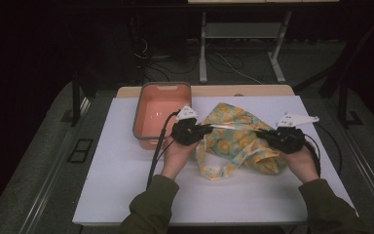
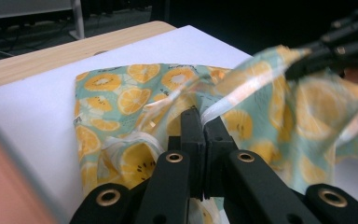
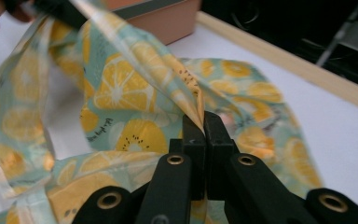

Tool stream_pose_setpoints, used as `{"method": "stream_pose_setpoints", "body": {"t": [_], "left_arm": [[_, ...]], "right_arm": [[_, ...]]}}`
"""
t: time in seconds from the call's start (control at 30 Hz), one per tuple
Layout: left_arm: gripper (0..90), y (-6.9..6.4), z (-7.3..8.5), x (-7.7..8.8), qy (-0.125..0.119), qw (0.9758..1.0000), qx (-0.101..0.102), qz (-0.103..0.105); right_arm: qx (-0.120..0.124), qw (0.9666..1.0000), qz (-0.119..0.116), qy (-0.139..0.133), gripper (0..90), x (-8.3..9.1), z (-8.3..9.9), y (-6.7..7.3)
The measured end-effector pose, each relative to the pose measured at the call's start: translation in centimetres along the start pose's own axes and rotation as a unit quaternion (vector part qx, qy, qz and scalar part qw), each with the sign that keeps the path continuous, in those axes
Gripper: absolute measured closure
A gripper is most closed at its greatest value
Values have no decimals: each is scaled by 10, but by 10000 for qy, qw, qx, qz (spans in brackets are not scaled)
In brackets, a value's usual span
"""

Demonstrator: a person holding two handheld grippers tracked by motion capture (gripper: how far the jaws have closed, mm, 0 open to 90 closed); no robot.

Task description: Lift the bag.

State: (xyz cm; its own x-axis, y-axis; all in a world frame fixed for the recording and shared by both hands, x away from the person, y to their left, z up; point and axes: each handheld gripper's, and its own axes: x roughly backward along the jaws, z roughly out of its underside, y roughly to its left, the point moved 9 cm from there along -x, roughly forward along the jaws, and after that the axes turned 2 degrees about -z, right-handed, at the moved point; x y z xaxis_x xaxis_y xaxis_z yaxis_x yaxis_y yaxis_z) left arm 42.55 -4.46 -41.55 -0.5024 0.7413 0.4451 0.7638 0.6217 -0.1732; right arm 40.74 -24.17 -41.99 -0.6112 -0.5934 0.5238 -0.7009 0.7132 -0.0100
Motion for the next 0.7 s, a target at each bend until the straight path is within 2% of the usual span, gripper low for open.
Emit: {"method": "stream_pose_setpoints", "body": {"t": [0.07,0.13,0.23,0.3,0.37,0.43,0.47,0.53,0.6,0.63,0.7], "left_arm": [[888,0,-4,-9,48,10000,17,-61],[888,2,-5,-19,160,9996,12,-213],[886,6,0,-34,398,9984,34,-408],[884,9,6,-42,568,9970,18,-527],[884,9,12,-48,710,9960,40,-545],[882,8,13,-50,730,9956,-11,-587],[878,7,13,-50,714,9960,32,-545],[845,6,10,-47,661,9963,45,-554],[768,4,7,-42,614,9966,7,-557],[725,4,5,-38,597,9967,-36,-547],[611,3,0,-29,488,9973,-81,-535]], "right_arm": [[-67,9999,122,-33,890,-1,-4,-14],[-128,9997,225,28,890,-6,-3,-26],[-336,9989,183,274,889,-22,12,-39],[-506,9975,96,477,889,-35,27,-44],[-621,9956,23,704,889,-45,42,-45],[-688,9943,-19,818,888,-51,50,-46],[-740,9938,-37,833,887,-51,51,-46],[-790,9938,-32,778,864,-49,49,-46],[-994,9931,-75,615,744,-43,43,-47],[-1116,9922,-177,525,698,-39,39,-47],[-1210,9919,-285,260,622,-26,29,-46]]}}
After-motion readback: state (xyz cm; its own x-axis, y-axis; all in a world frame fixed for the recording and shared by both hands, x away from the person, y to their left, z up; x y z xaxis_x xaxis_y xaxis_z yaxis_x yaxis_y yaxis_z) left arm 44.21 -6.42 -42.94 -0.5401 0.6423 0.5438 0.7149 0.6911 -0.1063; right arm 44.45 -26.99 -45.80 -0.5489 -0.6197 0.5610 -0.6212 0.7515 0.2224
